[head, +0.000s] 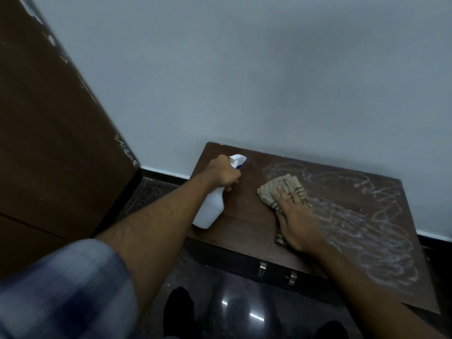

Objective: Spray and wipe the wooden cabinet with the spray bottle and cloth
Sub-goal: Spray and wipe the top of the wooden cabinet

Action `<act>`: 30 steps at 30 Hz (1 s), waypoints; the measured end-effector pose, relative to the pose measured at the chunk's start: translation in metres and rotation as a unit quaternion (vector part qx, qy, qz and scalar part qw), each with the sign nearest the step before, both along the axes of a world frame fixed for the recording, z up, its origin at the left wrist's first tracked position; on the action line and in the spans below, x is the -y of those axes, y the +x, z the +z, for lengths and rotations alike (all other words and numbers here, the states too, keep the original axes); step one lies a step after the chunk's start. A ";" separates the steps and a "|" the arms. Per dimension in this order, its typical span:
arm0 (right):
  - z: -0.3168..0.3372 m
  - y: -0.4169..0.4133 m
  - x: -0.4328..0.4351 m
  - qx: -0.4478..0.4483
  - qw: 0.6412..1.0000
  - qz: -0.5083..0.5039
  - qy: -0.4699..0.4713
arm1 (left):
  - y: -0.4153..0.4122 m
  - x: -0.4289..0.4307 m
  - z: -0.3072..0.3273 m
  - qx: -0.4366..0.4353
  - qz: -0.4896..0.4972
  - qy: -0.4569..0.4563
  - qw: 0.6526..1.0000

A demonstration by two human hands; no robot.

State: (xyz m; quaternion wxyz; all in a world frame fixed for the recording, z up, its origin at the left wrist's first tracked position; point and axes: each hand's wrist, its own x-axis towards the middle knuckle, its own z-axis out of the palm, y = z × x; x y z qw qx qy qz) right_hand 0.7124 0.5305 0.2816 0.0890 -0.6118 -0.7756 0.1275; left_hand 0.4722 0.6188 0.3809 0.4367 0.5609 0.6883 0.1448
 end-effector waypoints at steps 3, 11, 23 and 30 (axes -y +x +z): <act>0.009 -0.007 -0.065 -0.031 0.989 -0.146 -0.025 | -0.009 -0.001 -0.006 -0.010 0.003 -0.011 1.000; 0.006 -0.063 -0.084 -0.013 0.984 0.179 -0.010 | -0.035 -0.018 0.010 -0.004 0.013 0.016 1.000; 0.008 -0.058 -0.106 0.026 0.998 0.061 0.014 | -0.040 -0.004 0.020 0.015 -0.006 0.011 1.000; 0.024 -0.032 -0.016 0.054 0.998 0.039 -0.019 | 0.010 0.014 0.022 0.011 -0.063 0.014 0.998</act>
